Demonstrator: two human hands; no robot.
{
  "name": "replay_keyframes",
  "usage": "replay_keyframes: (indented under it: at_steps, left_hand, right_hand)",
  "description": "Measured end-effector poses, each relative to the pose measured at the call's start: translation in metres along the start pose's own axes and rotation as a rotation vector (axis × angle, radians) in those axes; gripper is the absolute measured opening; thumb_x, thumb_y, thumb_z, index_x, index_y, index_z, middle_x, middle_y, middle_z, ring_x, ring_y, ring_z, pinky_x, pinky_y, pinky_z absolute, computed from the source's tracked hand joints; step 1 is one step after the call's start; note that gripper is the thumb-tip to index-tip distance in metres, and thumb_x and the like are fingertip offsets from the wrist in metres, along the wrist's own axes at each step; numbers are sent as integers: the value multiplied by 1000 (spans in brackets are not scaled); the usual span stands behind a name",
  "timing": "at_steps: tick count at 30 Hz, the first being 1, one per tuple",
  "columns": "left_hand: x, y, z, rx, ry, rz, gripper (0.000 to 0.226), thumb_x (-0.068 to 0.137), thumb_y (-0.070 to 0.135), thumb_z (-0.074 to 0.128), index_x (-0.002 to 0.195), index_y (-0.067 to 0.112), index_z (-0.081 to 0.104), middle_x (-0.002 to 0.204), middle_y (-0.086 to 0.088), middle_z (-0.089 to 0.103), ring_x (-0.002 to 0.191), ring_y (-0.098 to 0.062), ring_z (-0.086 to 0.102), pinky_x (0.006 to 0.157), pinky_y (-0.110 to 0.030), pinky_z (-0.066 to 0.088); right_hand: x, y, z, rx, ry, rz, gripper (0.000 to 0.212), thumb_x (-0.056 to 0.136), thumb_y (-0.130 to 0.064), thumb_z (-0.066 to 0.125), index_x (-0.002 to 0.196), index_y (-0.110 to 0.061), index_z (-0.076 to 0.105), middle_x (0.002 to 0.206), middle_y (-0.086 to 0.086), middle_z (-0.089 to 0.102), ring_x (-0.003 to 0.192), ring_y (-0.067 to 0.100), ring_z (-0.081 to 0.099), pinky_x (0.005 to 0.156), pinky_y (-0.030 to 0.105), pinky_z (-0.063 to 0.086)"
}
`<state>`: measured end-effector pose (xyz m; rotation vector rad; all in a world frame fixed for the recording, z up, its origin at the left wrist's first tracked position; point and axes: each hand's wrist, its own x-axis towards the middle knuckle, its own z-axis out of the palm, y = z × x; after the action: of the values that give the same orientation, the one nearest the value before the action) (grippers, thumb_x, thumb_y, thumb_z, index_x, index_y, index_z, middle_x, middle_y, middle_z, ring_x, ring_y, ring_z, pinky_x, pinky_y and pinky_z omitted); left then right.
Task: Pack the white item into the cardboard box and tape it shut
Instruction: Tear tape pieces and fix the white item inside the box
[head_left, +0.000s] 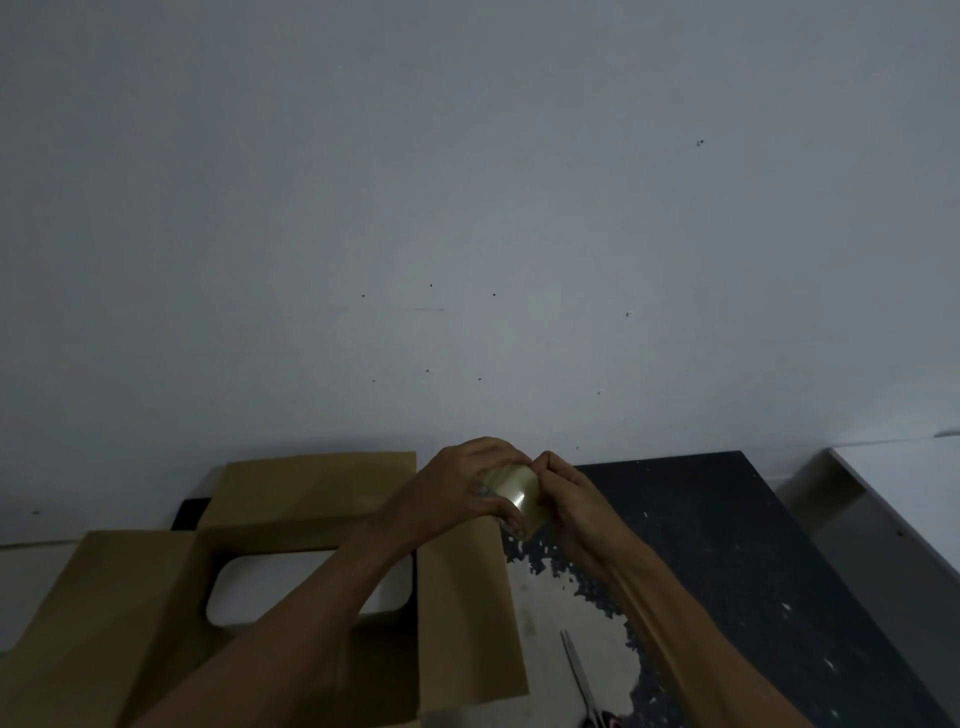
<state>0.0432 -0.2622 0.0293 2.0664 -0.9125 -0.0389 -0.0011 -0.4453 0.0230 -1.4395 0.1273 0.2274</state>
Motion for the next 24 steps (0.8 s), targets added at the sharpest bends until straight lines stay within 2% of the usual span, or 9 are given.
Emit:
replay_keyframes:
  at_steps: [3,7,10,14,17,19,22,24]
  left_hand:
    - [0,-2,-3,-26,15,-15,57,72,36,84,124,24,64,120,15,62,112,-1,56,90,-19,49]
    - [1,-2,-6,-58,33,-28,59,69,38,86,123,25,65,119,15,63,112,-6,58,89,-30,53]
    - [0,-3,-8,-84,20,-43,60,68,36,87,123,25,65,120,14,62,114,-6,57,89,-31,54]
    - [-2,-4,-7,-99,8,-58,60,66,37,88,122,28,65,121,16,62,114,-6,57,89,-32,54]
    - [-3,-6,-3,-113,10,-62,63,67,35,88,124,27,64,124,15,62,117,-5,56,91,-30,53]
    - [-4,-7,0,-121,39,-69,64,71,35,85,130,28,61,133,13,58,124,1,50,99,-26,49]
    - [-5,-8,0,-92,67,-68,56,82,34,76,134,33,57,141,14,50,129,5,42,102,-14,39]
    - [-6,-10,2,-13,81,-26,50,88,32,71,136,30,56,139,11,51,127,2,45,102,-14,39]
  right_hand:
    - [-2,-5,0,58,-33,4,14,90,-18,59,81,-8,56,84,10,58,84,22,53,73,34,43]
    - [-3,-9,-1,49,-95,-52,7,94,-9,55,92,-2,56,88,9,59,86,21,53,73,31,44]
    - [-3,-8,-1,43,-96,-49,6,95,-3,50,93,-4,56,89,8,59,88,21,52,76,34,42]
    - [-5,-6,1,9,-93,-46,8,95,-2,48,91,-5,55,86,5,58,84,18,51,71,31,42]
    - [-5,-4,0,-30,-83,-49,10,95,-4,48,90,-8,57,86,5,58,84,19,51,72,32,43]
    - [-5,-4,-1,-29,-83,-55,9,94,-9,52,93,-8,61,89,7,60,88,23,53,78,36,44]
    - [-3,-5,-4,-4,-42,-40,13,97,-12,52,102,-6,63,97,9,65,95,25,57,86,38,45]
    - [-1,-7,-6,-112,-9,-66,18,97,-12,52,111,-11,64,108,8,68,104,26,61,93,38,46]
